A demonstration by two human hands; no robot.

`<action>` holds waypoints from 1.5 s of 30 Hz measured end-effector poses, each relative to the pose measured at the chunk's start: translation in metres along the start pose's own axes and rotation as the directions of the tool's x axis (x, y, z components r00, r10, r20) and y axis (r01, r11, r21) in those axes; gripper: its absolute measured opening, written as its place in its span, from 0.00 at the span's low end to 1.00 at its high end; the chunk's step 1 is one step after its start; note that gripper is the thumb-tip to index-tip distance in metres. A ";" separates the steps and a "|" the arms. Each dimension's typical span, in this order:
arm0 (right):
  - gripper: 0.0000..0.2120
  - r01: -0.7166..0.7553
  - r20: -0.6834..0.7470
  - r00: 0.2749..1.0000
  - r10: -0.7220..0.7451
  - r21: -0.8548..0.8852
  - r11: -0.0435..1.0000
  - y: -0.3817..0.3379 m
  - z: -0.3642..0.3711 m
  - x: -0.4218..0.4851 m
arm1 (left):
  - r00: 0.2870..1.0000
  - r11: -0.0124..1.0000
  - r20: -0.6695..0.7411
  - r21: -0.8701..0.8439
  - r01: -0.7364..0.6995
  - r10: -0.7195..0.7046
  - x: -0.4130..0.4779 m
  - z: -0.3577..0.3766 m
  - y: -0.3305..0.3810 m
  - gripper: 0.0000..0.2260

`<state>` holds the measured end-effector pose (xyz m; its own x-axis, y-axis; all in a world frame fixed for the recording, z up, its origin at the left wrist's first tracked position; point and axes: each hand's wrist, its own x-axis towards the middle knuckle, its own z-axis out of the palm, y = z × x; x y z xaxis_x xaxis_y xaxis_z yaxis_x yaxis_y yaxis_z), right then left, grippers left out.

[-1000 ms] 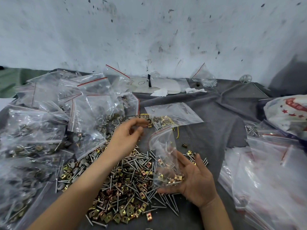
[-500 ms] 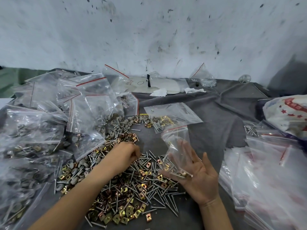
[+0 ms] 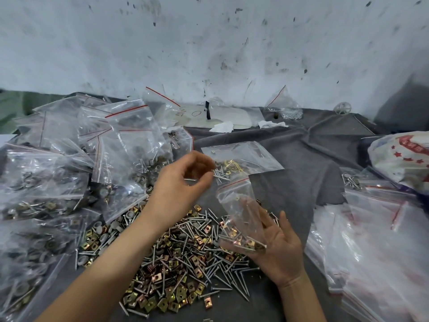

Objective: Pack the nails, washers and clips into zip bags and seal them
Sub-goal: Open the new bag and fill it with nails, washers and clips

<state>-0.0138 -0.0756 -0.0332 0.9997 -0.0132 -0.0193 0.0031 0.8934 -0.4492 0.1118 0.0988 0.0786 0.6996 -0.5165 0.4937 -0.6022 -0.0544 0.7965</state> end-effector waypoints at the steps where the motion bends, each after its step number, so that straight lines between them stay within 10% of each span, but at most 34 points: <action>1: 0.27 -0.006 0.001 1.000 0.006 -0.010 1.000 0.001 -0.001 0.001 | 0.999 1.000 0.043 0.011 -0.017 0.017 0.000 0.001 0.005 0.09; 12: 0.28 -0.054 0.051 0.997 0.056 -0.050 0.997 0.004 -0.004 0.000 | 0.970 1.000 0.242 -0.007 -0.012 0.013 -0.002 0.008 0.012 0.04; 22: 0.27 -0.060 0.169 0.984 0.060 -0.008 0.998 -0.002 0.006 -0.002 | 0.921 0.993 0.383 -0.057 0.103 -0.073 -0.011 0.008 -0.008 0.21; 30: 0.23 -0.076 -0.008 0.997 0.081 -0.431 0.899 0.007 0.009 -0.001 | 0.946 0.999 0.324 0.040 0.009 -0.022 -0.002 0.006 -0.009 0.09; 45: 0.00 -0.012 -0.139 0.989 -0.043 -0.373 0.928 0.010 0.013 -0.001 | 0.912 0.995 0.407 0.099 0.015 -0.054 -0.001 0.004 -0.020 0.09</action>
<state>-0.0140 -0.0610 -0.0256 0.9858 -0.1140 -0.1234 -0.0174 0.6614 -0.7498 0.1210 0.0967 0.0607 0.5136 -0.8161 0.2649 -0.6268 -0.1460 0.7654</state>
